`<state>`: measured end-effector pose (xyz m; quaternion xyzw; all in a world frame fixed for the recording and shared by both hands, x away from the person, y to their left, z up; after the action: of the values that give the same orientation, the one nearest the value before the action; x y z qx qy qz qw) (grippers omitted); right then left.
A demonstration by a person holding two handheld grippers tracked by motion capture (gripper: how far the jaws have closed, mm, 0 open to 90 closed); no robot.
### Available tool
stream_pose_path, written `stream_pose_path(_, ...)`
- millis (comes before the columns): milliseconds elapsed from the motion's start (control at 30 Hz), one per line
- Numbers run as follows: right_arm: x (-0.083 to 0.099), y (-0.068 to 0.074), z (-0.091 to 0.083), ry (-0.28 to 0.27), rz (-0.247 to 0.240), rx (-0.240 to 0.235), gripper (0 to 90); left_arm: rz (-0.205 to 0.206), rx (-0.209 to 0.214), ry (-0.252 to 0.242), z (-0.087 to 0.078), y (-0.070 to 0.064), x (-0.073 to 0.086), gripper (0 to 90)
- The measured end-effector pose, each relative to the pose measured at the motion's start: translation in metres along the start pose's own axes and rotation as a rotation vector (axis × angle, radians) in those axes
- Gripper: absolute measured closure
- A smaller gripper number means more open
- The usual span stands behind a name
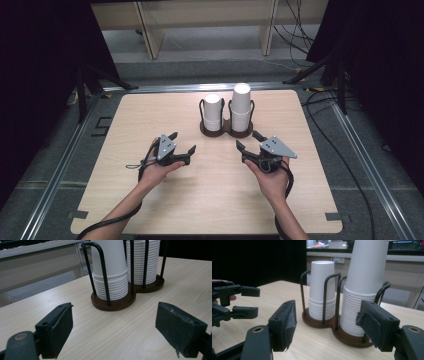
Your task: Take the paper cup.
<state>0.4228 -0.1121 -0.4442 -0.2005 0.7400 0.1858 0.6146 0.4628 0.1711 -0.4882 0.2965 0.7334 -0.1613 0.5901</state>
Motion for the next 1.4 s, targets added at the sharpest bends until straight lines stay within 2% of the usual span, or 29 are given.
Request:
stream_pose_path(133,-0.008,-0.003,0.013,-0.006,-0.028,0.014,31.7,-0.001,0.007,0.004,0.016,0.003,-0.005,14.1)
stream_pose_path(167,-0.009,-0.001,0.016,0.000,-0.002,0.005,31.7,0.004,0.008,0.010,0.019,0.004,-0.006,14.1)
stream_pose_path(300,-0.015,0.000,0.030,0.008,-0.013,-0.006,32.2,0.009,0.019,0.018,0.032,0.006,-0.010,14.2)
stream_pose_path(367,-0.019,0.000,0.040,-0.012,-0.034,-0.007,32.5,0.006,0.021,0.026,0.039,0.007,-0.012,14.3)
stream_pose_path(400,-0.022,0.002,0.045,-0.004,-0.030,-0.006,32.5,0.004,0.023,0.027,0.043,0.009,-0.013,14.4)
stream_pose_path(433,-0.024,0.005,0.050,0.000,-0.019,-0.024,32.6,0.004,0.022,0.021,0.047,0.009,-0.014,14.5)
stream_pose_path(467,-0.026,0.004,0.055,-0.001,-0.039,-0.012,32.7,0.003,0.021,0.028,0.050,0.010,-0.015,14.5)
stream_pose_path(533,-0.030,0.008,0.065,0.007,-0.024,-0.027,33.1,0.004,0.024,0.030,0.057,0.010,-0.017,14.7)
stream_pose_path(567,-0.032,0.008,0.070,0.010,-0.025,-0.028,33.4,0.005,0.022,0.030,0.061,0.011,-0.018,14.8)
stream_pose_path(600,-0.035,0.007,0.075,-0.007,-0.046,-0.021,34.1,0.008,0.022,0.036,0.066,0.012,-0.019,15.2)
stream_pose_path(633,-0.038,0.009,0.081,0.009,-0.030,-0.025,34.7,0.005,0.024,0.040,0.070,0.012,-0.019,15.6)
stream_pose_path(667,-0.041,0.008,0.087,0.004,-0.046,-0.024,35.1,0.004,0.023,0.044,0.074,0.013,-0.019,16.3)
stream_pose_path(700,-0.043,0.009,0.094,-0.001,-0.034,-0.030,35.5,0.007,0.023,0.048,0.078,0.013,-0.019,16.9)
stream_pose_path(733,-0.045,0.009,0.098,0.005,-0.023,-0.023,35.8,0.006,0.023,0.049,0.081,0.013,-0.018,17.2)
stream_pose_path(800,-0.049,0.007,0.107,0.009,-0.040,-0.006,36.2,-0.006,0.026,0.051,0.087,0.014,-0.017,18.1)
stream_pose_path(833,-0.049,0.007,0.112,0.008,-0.031,-0.008,36.4,-0.004,0.025,0.059,0.089,0.015,-0.017,18.7)
stream_pose_path(867,-0.050,0.005,0.117,0.002,-0.055,0.011,36.4,-0.005,0.028,0.066,0.091,0.016,-0.016,20.0)
stream_pose_path(900,-0.050,0.007,0.120,0.022,-0.025,0.001,36.4,-0.011,0.028,0.064,0.093,0.016,-0.015,20.5)
stream_pose_path(933,-0.050,0.005,0.124,0.021,-0.041,0.005,36.4,-0.043,0.028,0.073,0.094,0.015,-0.013,21.0)
stream_pose_path(1033,-0.050,0.004,0.134,0.032,-0.057,0.024,36.4,-0.065,0.034,0.072,0.098,0.016,-0.012,22.1)
stream_pose_path(1067,-0.050,0.007,0.138,0.045,-0.036,0.020,36.4,-0.064,0.039,0.079,0.099,0.016,-0.012,22.8)
stream_pose_path(1133,-0.052,0.007,0.144,0.030,-0.071,0.032,36.3,-0.068,0.043,0.081,0.101,0.016,-0.011,23.5)
stream_pose_path(1167,-0.052,0.007,0.147,0.026,-0.071,0.037,36.3,-0.075,0.048,0.076,0.103,0.016,-0.012,23.6)
stream_pose_path(1233,-0.052,0.011,0.152,0.044,-0.037,0.033,36.2,-0.087,0.052,0.082,0.105,0.015,-0.012,23.5)
stream_pose_path(1267,-0.052,0.010,0.155,0.041,-0.063,0.042,36.1,-0.090,0.054,0.077,0.107,0.015,-0.012,23.4)
stream_pose_path(1300,-0.052,0.012,0.155,0.062,-0.040,0.040,36.1,-0.093,0.050,0.080,0.108,0.014,-0.012,23.5)
stream_pose_path(1333,-0.053,0.010,0.158,0.047,-0.073,0.056,36.0,-0.101,0.052,0.073,0.109,0.014,-0.012,23.5)
stream_pose_path(1367,-0.052,0.011,0.160,0.067,-0.056,0.048,36.0,-0.083,0.054,0.099,0.108,0.015,-0.011,23.5)
stream_pose_path(1400,-0.052,0.011,0.162,0.057,-0.064,0.051,35.9,-0.102,0.049,0.080,0.111,0.014,-0.011,23.5)
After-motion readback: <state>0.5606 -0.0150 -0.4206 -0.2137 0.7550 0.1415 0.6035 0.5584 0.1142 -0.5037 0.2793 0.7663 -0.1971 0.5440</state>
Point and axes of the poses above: each handheld gripper's, and its own axes: z roughly forward along the jaws, x roughly out of its underside, y roughly to its left, the point moved 4 cm from there along z, roughly forward along the jaws, and after that the axes turned 3 degrees about x, right-handed, at the moved point
